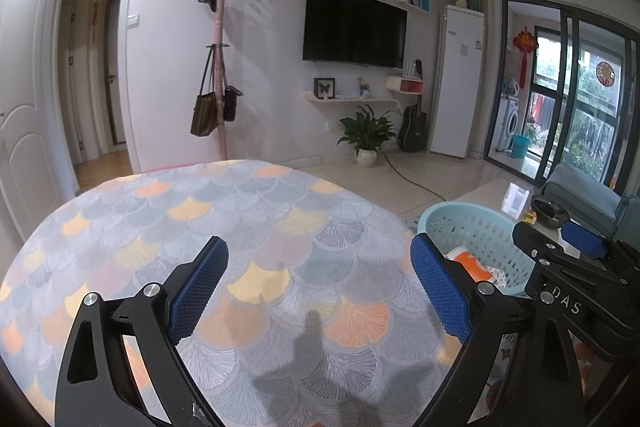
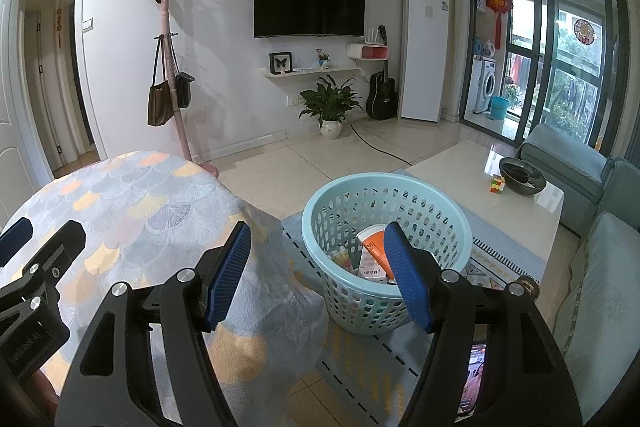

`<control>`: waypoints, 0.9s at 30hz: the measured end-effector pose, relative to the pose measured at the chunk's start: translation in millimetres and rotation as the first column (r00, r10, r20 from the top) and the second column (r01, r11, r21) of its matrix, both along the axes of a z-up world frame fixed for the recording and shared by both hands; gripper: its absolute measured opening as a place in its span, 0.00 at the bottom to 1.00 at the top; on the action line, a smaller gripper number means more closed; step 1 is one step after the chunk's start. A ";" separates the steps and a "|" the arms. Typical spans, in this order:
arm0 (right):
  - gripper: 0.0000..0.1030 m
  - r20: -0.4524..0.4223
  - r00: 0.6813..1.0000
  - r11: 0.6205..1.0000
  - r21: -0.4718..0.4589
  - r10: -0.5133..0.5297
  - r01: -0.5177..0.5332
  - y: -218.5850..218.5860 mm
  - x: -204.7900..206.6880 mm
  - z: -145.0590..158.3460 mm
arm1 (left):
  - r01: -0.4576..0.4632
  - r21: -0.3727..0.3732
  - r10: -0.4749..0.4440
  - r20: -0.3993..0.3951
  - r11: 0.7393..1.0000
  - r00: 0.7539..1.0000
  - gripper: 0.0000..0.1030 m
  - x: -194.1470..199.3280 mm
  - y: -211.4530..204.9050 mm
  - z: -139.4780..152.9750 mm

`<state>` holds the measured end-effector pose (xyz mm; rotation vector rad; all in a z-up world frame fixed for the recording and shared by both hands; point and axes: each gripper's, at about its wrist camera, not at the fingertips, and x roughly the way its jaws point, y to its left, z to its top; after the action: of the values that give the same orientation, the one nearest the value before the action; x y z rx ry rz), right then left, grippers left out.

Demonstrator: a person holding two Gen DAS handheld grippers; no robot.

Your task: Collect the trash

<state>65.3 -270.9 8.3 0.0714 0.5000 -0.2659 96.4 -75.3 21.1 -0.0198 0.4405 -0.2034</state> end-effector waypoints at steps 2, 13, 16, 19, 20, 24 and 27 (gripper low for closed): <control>0.63 0.000 1.000 1.000 -0.002 -0.001 0.001 -0.2 0.4 0.2 | 0.000 -0.001 0.000 -0.001 1.000 1.000 0.87 -0.4 0.2 -0.5; 0.63 -0.002 1.000 1.000 -0.001 0.003 -0.003 0.6 -0.4 0.0 | 0.001 0.000 -0.001 -0.002 1.000 1.000 0.87 -0.5 0.1 0.6; 0.63 -0.003 1.000 1.000 0.001 0.003 -0.003 1.1 -0.5 0.2 | -0.002 0.000 0.002 0.001 1.000 1.000 0.87 -0.8 0.1 1.1; 0.63 -0.003 1.000 1.000 0.001 0.004 -0.004 0.4 0.3 0.5 | -0.005 -0.001 0.005 0.000 1.000 1.000 0.87 -1.7 0.8 -2.1; 0.63 -0.002 1.000 1.000 0.001 0.004 -0.004 0.8 -0.1 0.6 | -0.005 -0.002 0.005 -0.002 1.000 1.000 0.87 -0.8 1.1 -1.4; 0.63 -0.002 1.000 1.000 -0.001 0.004 -0.004 0.5 -0.3 0.9 | -0.031 0.002 0.031 0.004 1.000 1.000 0.87 -4.5 1.7 -2.4; 0.63 -0.002 1.000 1.000 -0.001 0.006 -0.006 0.7 -0.7 1.1 | -0.045 0.024 0.045 0.007 0.999 0.999 0.87 -9.1 1.6 -1.0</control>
<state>64.6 -270.2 9.4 0.0681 0.5021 -0.2606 87.3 -73.8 20.1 -0.0058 0.4359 -0.1540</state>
